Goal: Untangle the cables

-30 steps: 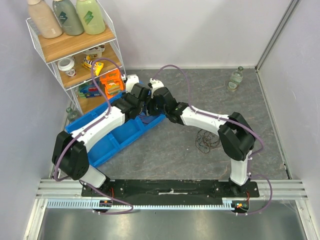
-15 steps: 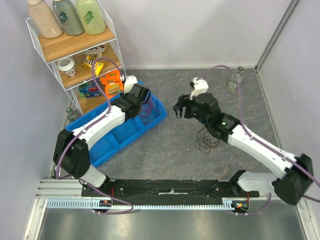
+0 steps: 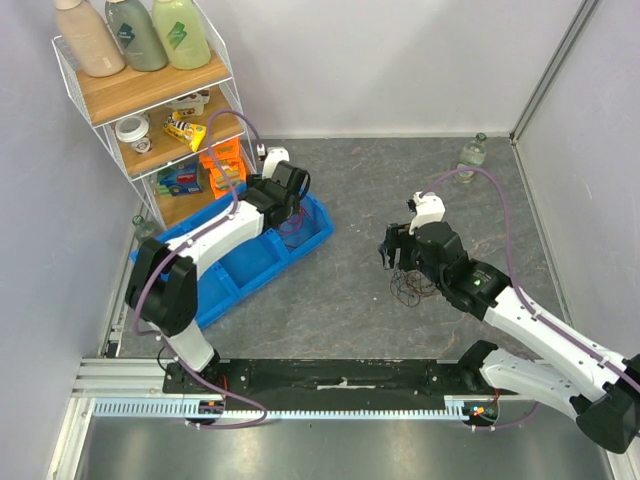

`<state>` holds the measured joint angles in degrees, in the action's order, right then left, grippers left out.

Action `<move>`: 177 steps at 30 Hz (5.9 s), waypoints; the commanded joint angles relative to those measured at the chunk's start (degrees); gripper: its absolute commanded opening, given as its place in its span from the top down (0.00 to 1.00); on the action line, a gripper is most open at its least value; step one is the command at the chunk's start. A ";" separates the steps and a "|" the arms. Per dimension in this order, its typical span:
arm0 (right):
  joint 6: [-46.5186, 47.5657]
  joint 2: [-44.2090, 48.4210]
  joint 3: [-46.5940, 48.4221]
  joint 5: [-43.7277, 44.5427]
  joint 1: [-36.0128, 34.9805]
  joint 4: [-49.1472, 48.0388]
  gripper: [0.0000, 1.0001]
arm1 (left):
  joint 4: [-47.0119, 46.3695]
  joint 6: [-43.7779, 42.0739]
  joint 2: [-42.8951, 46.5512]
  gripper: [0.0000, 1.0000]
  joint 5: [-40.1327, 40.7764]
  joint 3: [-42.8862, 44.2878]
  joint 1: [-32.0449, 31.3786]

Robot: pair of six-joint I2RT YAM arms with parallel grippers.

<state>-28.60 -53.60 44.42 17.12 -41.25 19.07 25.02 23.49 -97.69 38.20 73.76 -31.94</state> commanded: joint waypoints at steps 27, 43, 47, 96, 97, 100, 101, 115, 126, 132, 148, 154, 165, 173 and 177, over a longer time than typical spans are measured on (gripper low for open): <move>-4.19 -9.14 -3.55 1.16 16.21 7.13 0.46 | -34.24 15.18 32.66 0.27 -56.83 -31.30 -21.13; 3.47 15.89 25.35 -7.27 16.12 12.41 1.00 | -34.51 16.68 25.79 0.23 -51.57 -29.90 -24.48; 1.97 20.46 18.53 -8.17 16.12 3.80 0.96 | -33.63 15.10 28.34 0.22 -48.22 -30.34 -24.48; -5.85 10.80 7.60 -48.50 16.21 -8.79 1.00 | -27.30 1.83 40.21 0.34 -36.43 -29.81 -24.57; -6.29 10.71 7.69 -48.94 16.21 -9.14 1.00 | -27.39 1.74 39.17 0.29 -37.92 -29.38 -24.48; -7.52 10.63 7.78 -50.43 16.21 -10.54 1.00 | -29.66 2.26 34.78 0.21 -44.24 -28.23 -24.48; -8.05 10.71 7.78 -50.78 16.12 -10.98 1.00 | -30.37 2.96 33.45 0.20 -46.09 -27.97 -24.48; -6.92 12.82 8.83 -47.73 16.12 -8.97 1.00 | -31.62 4.99 28.95 0.95 -45.32 -27.44 -24.48; 0.83 23.19 4.63 -4.97 16.12 9.42 0.79 | -28.96 3.76 47.67 0.98 -40.28 -33.33 -24.48; 0.47 19.51 -0.56 -12.46 16.12 7.82 0.74 | -27.40 3.33 51.10 0.98 -44.35 -29.47 -24.39; 3.02 17.75 0.05 -20.72 16.21 6.24 0.15 | -10.09 -2.13 53.40 0.98 -24.14 -17.96 -24.31; 1.73 16.17 -7.58 -43.54 16.12 -9.71 0.02 | -9.28 -0.37 51.81 0.98 -29.57 -14.69 -24.31; -15.33 5.53 -14.54 -54.91 15.86 -39.88 0.06 | -10.42 1.21 53.39 0.98 -34.50 -15.22 -24.31; -17.10 5.62 -17.70 -53.95 15.50 -41.30 0.14 | -12.00 2.09 52.95 0.98 -35.38 -16.27 -24.31; -17.89 3.86 -20.34 -54.13 13.93 -44.37 0.21 | -12.10 2.53 52.60 0.98 -36.09 -16.19 -24.22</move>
<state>-45.12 -48.45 26.50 -36.23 -25.74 -20.34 15.18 24.60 -44.95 3.81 57.17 -56.34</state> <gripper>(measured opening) 0.822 0.031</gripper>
